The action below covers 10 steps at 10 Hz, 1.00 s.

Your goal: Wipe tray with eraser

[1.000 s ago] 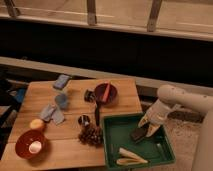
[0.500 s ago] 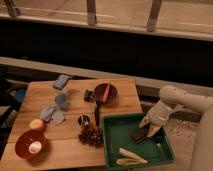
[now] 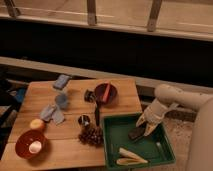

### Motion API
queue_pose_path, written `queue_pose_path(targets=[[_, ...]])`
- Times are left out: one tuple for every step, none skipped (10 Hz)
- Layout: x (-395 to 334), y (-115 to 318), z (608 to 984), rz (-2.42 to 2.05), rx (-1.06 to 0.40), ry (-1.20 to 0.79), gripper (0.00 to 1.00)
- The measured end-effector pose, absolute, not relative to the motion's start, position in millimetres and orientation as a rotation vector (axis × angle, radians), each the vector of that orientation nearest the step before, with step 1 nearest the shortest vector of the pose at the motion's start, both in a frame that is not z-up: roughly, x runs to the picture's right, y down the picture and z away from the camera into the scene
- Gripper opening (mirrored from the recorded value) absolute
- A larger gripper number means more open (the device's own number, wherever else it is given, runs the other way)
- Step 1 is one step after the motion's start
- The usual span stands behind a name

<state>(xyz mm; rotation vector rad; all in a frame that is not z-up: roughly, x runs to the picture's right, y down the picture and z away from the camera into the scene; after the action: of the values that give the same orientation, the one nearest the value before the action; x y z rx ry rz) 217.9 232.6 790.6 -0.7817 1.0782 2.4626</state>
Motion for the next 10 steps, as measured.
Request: queue_pose_path(targets=[[217,243,788,2.459,-0.786,1.091,0.00],[220,250,785,2.468,-0.782,1.102,0.00],[236,256,779,2.505,-0.761,1.118,0.00],[250,256,776,2.537,-0.741,1.125,0.00],[265,255,774,2.570,-0.722,1.129,0.00],[280,251,772,2.600,-0.702,1.126,0.00],[287,246,773,2.608,-0.695,1.118,0.00],[290,242,774,2.613,-0.695,1.114,0.00],[291,237,779,2.616,-0.699,1.107,0.00],[284,230,785,2.610,-0.708,1.098,0.00]])
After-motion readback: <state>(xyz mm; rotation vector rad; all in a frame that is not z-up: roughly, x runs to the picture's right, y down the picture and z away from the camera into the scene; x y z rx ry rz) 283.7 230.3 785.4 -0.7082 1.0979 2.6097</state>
